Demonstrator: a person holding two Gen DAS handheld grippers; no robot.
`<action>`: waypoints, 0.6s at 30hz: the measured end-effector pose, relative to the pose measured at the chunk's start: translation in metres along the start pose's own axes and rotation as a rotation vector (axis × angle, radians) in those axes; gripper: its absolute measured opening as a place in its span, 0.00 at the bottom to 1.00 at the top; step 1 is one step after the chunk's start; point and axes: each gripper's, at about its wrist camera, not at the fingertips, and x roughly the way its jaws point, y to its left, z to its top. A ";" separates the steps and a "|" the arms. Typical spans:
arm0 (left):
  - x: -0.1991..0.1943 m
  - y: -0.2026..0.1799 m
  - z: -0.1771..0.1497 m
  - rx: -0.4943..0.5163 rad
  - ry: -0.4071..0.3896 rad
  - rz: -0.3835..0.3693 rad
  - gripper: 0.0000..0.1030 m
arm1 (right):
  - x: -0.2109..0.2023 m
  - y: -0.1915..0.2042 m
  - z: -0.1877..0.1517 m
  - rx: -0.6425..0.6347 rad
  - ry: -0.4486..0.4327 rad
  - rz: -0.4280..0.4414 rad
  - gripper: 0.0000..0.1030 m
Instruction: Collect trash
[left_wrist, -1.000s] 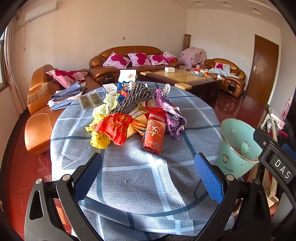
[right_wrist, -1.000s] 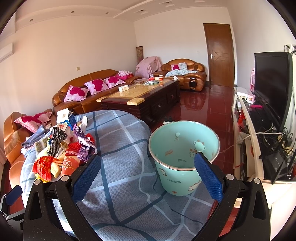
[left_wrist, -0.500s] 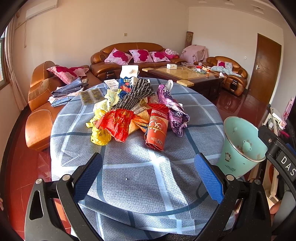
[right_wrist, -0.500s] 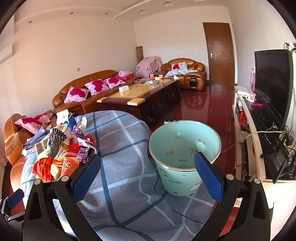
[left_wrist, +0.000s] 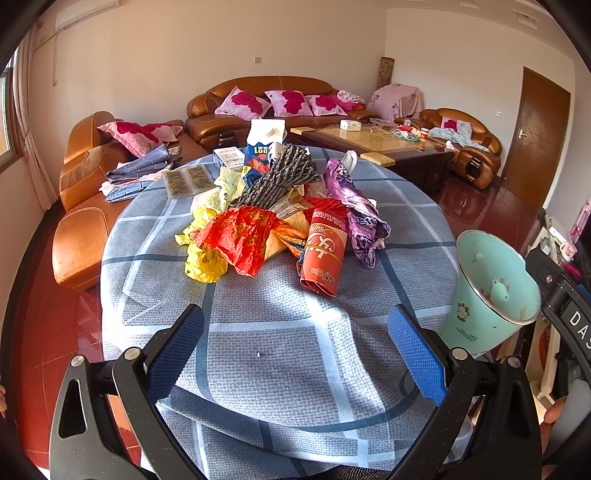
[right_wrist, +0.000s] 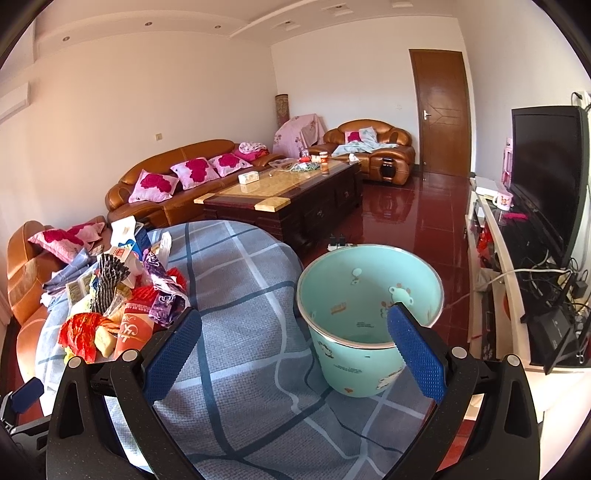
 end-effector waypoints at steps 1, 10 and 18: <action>0.001 0.000 0.000 -0.002 0.004 0.001 0.94 | 0.001 0.000 0.000 -0.001 0.000 0.002 0.96; 0.019 0.006 0.006 -0.016 0.033 0.027 0.94 | 0.016 0.012 0.002 -0.053 -0.008 0.055 0.96; 0.052 0.044 0.011 -0.086 0.083 0.018 0.94 | 0.046 0.033 0.001 -0.125 0.028 0.172 0.92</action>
